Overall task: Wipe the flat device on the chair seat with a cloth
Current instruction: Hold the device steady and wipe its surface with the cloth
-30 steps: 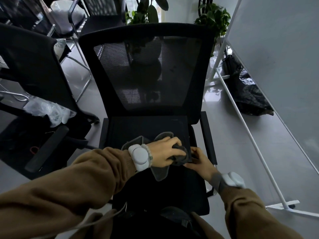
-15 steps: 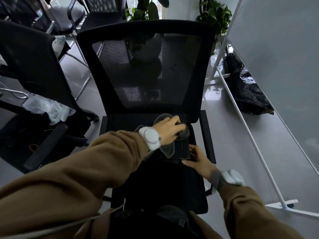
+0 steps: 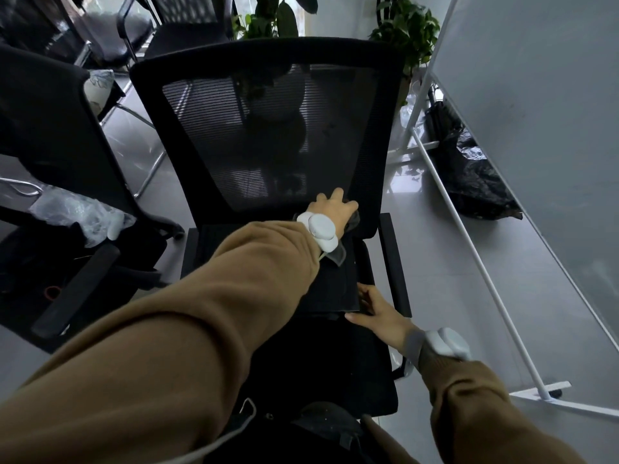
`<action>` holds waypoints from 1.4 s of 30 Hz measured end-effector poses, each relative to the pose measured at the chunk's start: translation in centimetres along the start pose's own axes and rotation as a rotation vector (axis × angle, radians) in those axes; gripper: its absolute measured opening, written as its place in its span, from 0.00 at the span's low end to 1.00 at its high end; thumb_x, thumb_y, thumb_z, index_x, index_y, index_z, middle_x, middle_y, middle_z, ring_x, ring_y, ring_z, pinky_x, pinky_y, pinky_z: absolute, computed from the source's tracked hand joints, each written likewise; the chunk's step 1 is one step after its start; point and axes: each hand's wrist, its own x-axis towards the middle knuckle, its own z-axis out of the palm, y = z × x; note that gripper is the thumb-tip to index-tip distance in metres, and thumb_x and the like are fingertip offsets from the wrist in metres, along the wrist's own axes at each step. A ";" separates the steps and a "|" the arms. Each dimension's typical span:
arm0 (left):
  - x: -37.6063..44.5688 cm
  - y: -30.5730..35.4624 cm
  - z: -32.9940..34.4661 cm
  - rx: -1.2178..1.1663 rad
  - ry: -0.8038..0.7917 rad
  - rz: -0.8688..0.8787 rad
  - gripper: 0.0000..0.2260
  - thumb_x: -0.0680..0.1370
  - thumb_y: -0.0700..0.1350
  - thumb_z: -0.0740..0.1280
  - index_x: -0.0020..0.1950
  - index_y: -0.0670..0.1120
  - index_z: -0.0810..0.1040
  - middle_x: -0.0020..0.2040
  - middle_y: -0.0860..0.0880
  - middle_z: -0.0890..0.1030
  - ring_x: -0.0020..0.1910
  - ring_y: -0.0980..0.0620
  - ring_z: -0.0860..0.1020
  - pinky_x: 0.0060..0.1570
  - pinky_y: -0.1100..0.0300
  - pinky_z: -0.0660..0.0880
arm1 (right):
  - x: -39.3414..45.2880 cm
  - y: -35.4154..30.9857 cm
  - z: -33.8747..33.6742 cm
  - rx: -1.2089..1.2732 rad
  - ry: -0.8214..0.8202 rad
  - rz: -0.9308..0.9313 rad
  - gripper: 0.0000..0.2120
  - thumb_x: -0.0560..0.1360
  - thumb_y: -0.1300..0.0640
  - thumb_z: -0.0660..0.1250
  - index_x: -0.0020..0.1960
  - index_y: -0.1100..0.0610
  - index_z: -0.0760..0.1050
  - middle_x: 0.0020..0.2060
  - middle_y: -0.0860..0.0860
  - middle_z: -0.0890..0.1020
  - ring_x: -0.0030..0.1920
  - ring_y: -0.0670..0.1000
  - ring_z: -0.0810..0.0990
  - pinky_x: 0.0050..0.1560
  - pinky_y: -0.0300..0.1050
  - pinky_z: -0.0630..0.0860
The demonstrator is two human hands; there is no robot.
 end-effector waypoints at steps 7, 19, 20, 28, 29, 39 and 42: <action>-1.7 -0.3 1.4 -0.120 0.056 0.027 0.15 0.77 0.38 0.60 0.63 0.46 0.70 0.65 0.40 0.65 0.57 0.36 0.69 0.50 0.47 0.72 | -0.3 0.1 0.1 0.040 -0.034 0.020 0.31 0.74 0.62 0.68 0.71 0.50 0.58 0.63 0.40 0.69 0.65 0.41 0.68 0.66 0.39 0.65; -6.1 -0.3 4.2 -0.152 -0.035 0.294 0.16 0.76 0.40 0.62 0.64 0.46 0.70 0.66 0.42 0.65 0.58 0.36 0.68 0.58 0.42 0.72 | -1.3 -0.1 0.1 0.076 -0.098 0.013 0.34 0.76 0.67 0.62 0.75 0.49 0.50 0.69 0.45 0.65 0.70 0.46 0.64 0.63 0.29 0.68; -6.5 -0.3 4.3 -0.153 -0.042 0.314 0.16 0.76 0.40 0.62 0.64 0.46 0.70 0.66 0.42 0.65 0.58 0.36 0.68 0.58 0.41 0.72 | -1.4 -0.1 0.1 0.070 -0.092 0.020 0.34 0.77 0.67 0.62 0.76 0.50 0.51 0.70 0.46 0.65 0.71 0.46 0.64 0.66 0.32 0.67; -10.2 -0.3 5.6 -0.184 -0.119 0.484 0.16 0.75 0.41 0.63 0.64 0.48 0.72 0.68 0.45 0.66 0.60 0.41 0.66 0.61 0.44 0.70 | -1.4 0.1 0.2 0.093 -0.060 -0.001 0.28 0.77 0.69 0.60 0.71 0.49 0.59 0.63 0.45 0.73 0.64 0.44 0.72 0.61 0.32 0.72; -10.6 -0.4 5.7 -0.189 -0.129 0.508 0.16 0.75 0.41 0.63 0.63 0.48 0.73 0.67 0.45 0.66 0.60 0.42 0.66 0.61 0.44 0.69 | -1.4 0.3 0.2 0.104 -0.055 -0.006 0.30 0.76 0.71 0.59 0.72 0.50 0.56 0.63 0.45 0.72 0.62 0.42 0.72 0.59 0.32 0.73; -9.0 -0.8 5.3 -0.197 -0.102 0.548 0.15 0.74 0.40 0.65 0.60 0.47 0.74 0.67 0.45 0.66 0.61 0.41 0.67 0.60 0.44 0.70 | -0.5 1.5 0.7 0.165 0.030 -0.012 0.30 0.76 0.73 0.57 0.67 0.44 0.60 0.61 0.44 0.73 0.63 0.43 0.73 0.60 0.35 0.73; -6.9 -0.8 4.9 -0.204 -0.053 0.461 0.15 0.75 0.41 0.65 0.62 0.47 0.74 0.67 0.45 0.66 0.62 0.41 0.67 0.61 0.44 0.70 | -0.5 1.5 0.6 0.121 0.029 -0.014 0.30 0.76 0.71 0.60 0.66 0.41 0.59 0.63 0.44 0.71 0.66 0.46 0.69 0.62 0.32 0.70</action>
